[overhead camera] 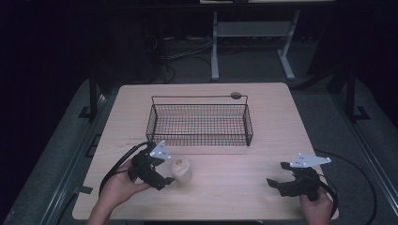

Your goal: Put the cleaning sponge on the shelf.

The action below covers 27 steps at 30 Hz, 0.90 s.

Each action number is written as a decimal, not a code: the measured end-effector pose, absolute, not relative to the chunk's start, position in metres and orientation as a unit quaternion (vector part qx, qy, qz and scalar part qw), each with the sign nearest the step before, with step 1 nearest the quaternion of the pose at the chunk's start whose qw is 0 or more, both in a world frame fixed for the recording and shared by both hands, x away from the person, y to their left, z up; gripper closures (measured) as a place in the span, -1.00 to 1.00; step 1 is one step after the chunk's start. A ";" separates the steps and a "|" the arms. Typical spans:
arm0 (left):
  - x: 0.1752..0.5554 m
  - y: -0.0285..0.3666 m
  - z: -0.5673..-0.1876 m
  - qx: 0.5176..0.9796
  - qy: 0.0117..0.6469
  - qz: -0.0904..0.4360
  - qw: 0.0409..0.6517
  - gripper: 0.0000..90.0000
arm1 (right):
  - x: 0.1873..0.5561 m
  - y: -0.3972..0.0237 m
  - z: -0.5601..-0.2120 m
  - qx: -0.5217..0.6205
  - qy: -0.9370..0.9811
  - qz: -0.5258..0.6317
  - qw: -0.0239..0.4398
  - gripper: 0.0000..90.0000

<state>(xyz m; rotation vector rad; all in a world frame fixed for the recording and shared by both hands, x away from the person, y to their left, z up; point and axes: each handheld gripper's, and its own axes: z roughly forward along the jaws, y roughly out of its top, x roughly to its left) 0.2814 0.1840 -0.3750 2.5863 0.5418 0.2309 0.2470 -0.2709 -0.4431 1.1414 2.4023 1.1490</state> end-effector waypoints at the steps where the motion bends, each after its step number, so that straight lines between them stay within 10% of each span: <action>1: 0.282 0.183 -0.375 0.945 0.200 0.086 0.242 -0.62 | 0.247 -0.271 -0.443 0.391 0.823 0.393 0.122 -0.69; 27: 0.293 0.163 -0.379 0.955 0.185 0.068 0.222 -0.62 | 0.247 -0.269 -0.443 0.386 0.825 0.396 0.114 -0.69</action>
